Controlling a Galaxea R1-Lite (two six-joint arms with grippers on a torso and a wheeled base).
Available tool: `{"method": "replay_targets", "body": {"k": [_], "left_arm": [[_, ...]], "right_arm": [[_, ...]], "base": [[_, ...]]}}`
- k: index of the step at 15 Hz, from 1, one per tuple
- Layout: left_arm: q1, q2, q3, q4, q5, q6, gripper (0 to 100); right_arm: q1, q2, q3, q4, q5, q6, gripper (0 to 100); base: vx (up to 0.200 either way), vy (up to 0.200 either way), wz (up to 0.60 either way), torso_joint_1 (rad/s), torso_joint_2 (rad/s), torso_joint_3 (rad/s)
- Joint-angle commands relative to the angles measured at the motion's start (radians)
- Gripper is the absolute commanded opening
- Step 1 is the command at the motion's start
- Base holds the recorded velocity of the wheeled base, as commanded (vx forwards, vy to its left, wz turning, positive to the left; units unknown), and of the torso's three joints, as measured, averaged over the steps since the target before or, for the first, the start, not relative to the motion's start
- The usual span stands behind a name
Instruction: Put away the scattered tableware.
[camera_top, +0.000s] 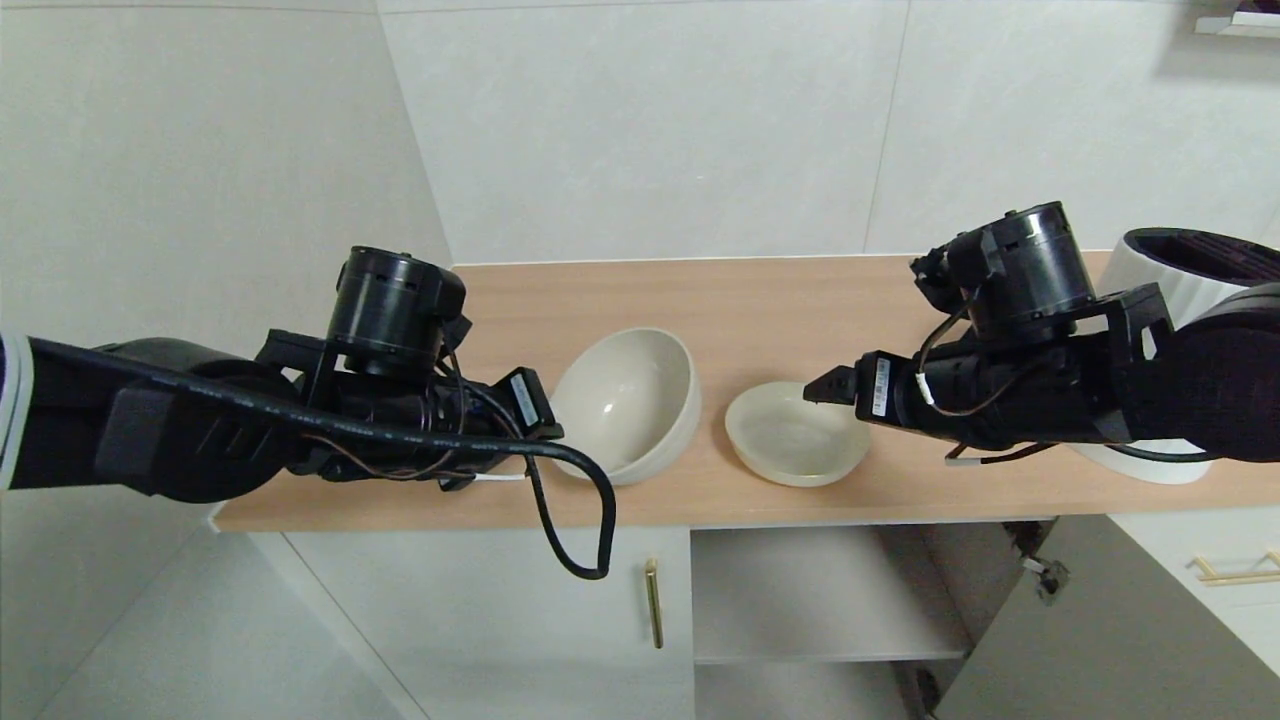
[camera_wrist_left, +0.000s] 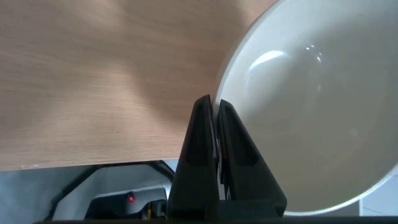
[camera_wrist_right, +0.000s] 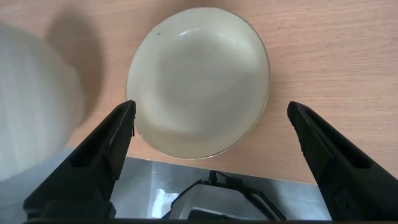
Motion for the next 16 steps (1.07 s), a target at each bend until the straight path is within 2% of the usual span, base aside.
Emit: {"method": "replay_targets", "body": {"k": [1,6,16], "left_arm": [[0.0,-0.007,0.0,-0.001,0.0,0.0,0],[0.0,-0.008,0.0,-0.001,0.001,0.0,0],[0.0,-0.008,0.001,-0.001,0.001,0.0,0]], "right_arm": [[0.0,0.015,-0.001,-0.002,-0.019,0.0,100],[-0.001,0.083,-0.009,-0.005,-0.111,-0.021,100],[-0.02,0.146,-0.021,-0.003,-0.114,-0.04,100]], "base": [[0.0,0.0,0.0,0.0,0.0,0.0],[0.0,0.0,0.0,0.0,0.0,0.0],[0.0,0.0,0.0,0.0,0.0,0.0]]}}
